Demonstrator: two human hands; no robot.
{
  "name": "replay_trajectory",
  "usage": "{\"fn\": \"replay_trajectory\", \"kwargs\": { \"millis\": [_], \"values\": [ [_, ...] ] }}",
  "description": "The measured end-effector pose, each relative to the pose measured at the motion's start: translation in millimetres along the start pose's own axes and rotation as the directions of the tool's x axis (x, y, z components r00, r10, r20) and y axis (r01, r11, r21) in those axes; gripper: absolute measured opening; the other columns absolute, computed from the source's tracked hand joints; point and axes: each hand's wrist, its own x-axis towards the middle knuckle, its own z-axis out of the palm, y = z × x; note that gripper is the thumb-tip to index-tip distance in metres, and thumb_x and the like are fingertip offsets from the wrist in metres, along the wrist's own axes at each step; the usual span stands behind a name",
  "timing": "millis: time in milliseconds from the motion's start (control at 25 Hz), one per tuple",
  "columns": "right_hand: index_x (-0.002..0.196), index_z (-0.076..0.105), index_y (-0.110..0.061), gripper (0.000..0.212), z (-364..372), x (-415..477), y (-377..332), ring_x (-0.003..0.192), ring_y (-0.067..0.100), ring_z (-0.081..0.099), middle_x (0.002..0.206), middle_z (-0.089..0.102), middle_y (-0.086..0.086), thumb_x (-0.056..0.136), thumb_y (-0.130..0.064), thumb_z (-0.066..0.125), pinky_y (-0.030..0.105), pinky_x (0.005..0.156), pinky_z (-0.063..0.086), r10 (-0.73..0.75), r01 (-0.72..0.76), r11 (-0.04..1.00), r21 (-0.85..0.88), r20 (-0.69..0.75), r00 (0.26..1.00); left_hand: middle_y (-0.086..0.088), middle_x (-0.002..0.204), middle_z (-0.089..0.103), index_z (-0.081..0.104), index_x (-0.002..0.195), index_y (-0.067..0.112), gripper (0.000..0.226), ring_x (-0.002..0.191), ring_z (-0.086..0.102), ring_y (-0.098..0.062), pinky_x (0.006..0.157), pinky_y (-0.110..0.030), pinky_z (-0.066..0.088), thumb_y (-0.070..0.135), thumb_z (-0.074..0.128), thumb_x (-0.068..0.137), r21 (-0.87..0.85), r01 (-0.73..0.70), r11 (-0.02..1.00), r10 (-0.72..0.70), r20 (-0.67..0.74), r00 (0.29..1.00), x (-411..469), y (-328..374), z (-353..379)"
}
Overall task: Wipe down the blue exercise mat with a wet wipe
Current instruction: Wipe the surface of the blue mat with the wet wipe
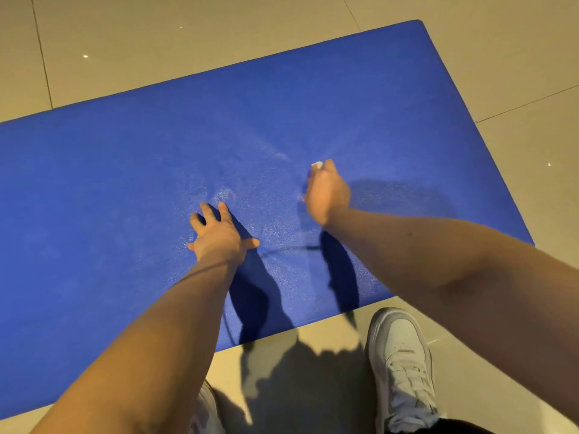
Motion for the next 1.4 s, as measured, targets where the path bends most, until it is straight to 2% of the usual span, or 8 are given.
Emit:
{"fn": "replay_trajectory", "kwargs": {
  "millis": [160, 280, 400, 640, 760, 880, 1200, 1400],
  "values": [
    [0.109, 0.054, -0.012, 0.025, 15.8, -46.1, -53.1, 0.081, 0.029, 0.059, 0.108, 0.05, 0.007, 0.086, -0.001, 0.055, 0.033, 0.059, 0.036, -0.162, 0.156, 0.984, 0.09, 0.065, 0.985, -0.003, 0.165, -0.014, -0.005, 0.161, 0.026, 0.119, 0.15, -0.003, -0.036, 0.1, -0.062, 0.047, 0.068, 0.071, 0.079, -0.001, -0.005, 1.0, 0.005, -0.012, 1.0, 1.3, -2.5, 1.7],
    [0.101, 0.048, -0.013, 0.018, 19.4, -58.2, -61.1, 0.075, 0.027, 0.05, 0.1, 0.048, 0.006, 0.089, -0.006, 0.059, 0.034, 0.06, 0.031, -0.297, 0.286, 0.953, 0.097, 0.13, 0.946, -0.002, 0.164, -0.013, -0.005, 0.161, 0.026, 0.119, 0.15, -0.003, -0.035, 0.1, -0.062, 0.047, 0.068, 0.071, 0.079, -0.008, -0.007, 1.0, 0.007, -0.018, 1.0, 2.0, -3.8, 3.5],
    [0.088, 0.038, -0.019, 0.019, 15.6, -45.3, -38.2, 0.069, 0.026, 0.046, 0.084, 0.039, 0.0, 0.094, -0.01, 0.054, 0.033, 0.057, 0.027, -0.354, 0.353, 0.935, 0.031, 0.053, 0.934, -0.002, 0.164, -0.012, -0.005, 0.161, 0.027, 0.119, 0.149, -0.002, -0.035, 0.098, -0.061, 0.049, 0.07, 0.07, 0.079, -0.002, -0.009, 1.0, 0.009, -0.021, 1.0, 2.0, -3.6, 2.8],
    [0.091, 0.045, -0.021, 0.013, -6.6, -14.6, 41.9, 0.062, 0.024, 0.039, 0.088, 0.037, 0.002, 0.095, -0.009, 0.046, 0.031, 0.052, 0.024, -0.099, 0.097, 0.994, -0.048, -0.052, 0.994, 0.001, 0.165, -0.01, -0.007, 0.161, 0.03, 0.117, 0.149, 0.0, -0.034, 0.096, -0.058, 0.051, 0.077, 0.063, 0.079, 0.024, -0.031, 0.999, 0.032, -0.041, 0.999, -3.7, -8.4, 3.2],
    [0.098, 0.046, -0.021, 0.015, -3.8, -26.8, 19.1, 0.08, 0.023, 0.05, 0.1, 0.043, 0.001, 0.095, -0.006, 0.048, 0.03, 0.06, 0.036, -0.004, 0.003, 1.0, -0.026, -0.024, 1.0, 0.001, 0.166, -0.008, -0.002, 0.161, 0.03, 0.11, 0.151, -0.001, -0.031, 0.099, -0.058, 0.048, 0.073, 0.062, 0.082, -0.033, -0.043, 0.999, 0.042, -0.05, 0.998, -10.6, -11.0, 5.0],
    [0.117, 0.052, -0.008, 0.025, 12.3, -55.2, -37.4, 0.105, 0.028, 0.058, 0.12, 0.052, 0.007, 0.093, -0.003, 0.05, 0.033, 0.068, 0.037, -0.061, 0.058, 0.997, 0.044, 0.085, 0.994, -0.001, 0.165, -0.004, 0.001, 0.161, 0.029, 0.105, 0.149, 0.003, -0.032, 0.094, -0.055, 0.049, 0.072, 0.058, 0.085, -0.028, -0.053, 0.998, 0.052, -0.044, 0.998, -24.1, -13.8, 11.5],
    [0.119, 0.051, -0.012, 0.037, 8.3, -77.7, -40.8, 0.086, 0.029, 0.055, 0.112, 0.05, 0.01, 0.085, 0.003, 0.05, 0.036, 0.065, 0.033, -0.369, 0.382, 0.922, -0.061, 0.155, 0.916, -0.004, 0.165, -0.014, -0.012, 0.16, 0.03, 0.13, 0.151, -0.004, -0.038, 0.099, -0.058, 0.049, 0.076, 0.072, 0.071, 0.049, -0.052, 0.997, 0.052, 0.001, 0.999, -44.8, -15.3, 30.8],
    [0.122, 0.047, -0.015, 0.041, -16.1, -53.6, 30.9, 0.08, 0.029, 0.049, 0.109, 0.046, 0.008, 0.085, 0.002, 0.051, 0.035, 0.063, 0.032, -0.168, 0.186, 0.961, -0.204, 0.101, 0.981, -0.006, 0.165, -0.015, -0.012, 0.16, 0.028, 0.13, 0.151, -0.004, -0.039, 0.096, -0.059, 0.05, 0.075, 0.072, 0.072, 0.052, -0.057, 0.997, 0.058, -0.015, 0.998, -46.2, -13.8, 31.9]
  ]
}}
